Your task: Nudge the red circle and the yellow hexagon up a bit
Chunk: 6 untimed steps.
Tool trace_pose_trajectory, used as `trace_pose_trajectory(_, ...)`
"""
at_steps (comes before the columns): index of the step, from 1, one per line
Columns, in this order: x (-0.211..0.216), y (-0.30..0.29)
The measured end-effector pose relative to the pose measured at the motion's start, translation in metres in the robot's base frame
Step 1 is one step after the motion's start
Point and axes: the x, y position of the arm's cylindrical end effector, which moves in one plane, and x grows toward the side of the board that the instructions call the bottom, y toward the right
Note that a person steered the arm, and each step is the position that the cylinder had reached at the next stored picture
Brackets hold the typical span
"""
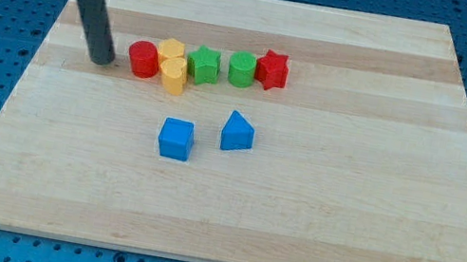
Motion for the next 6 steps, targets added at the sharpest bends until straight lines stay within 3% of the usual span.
trace_pose_trajectory(2,0.038,-0.008)
trace_pose_trajectory(4,0.036,0.034)
trace_pose_trajectory(6,0.029,0.035)
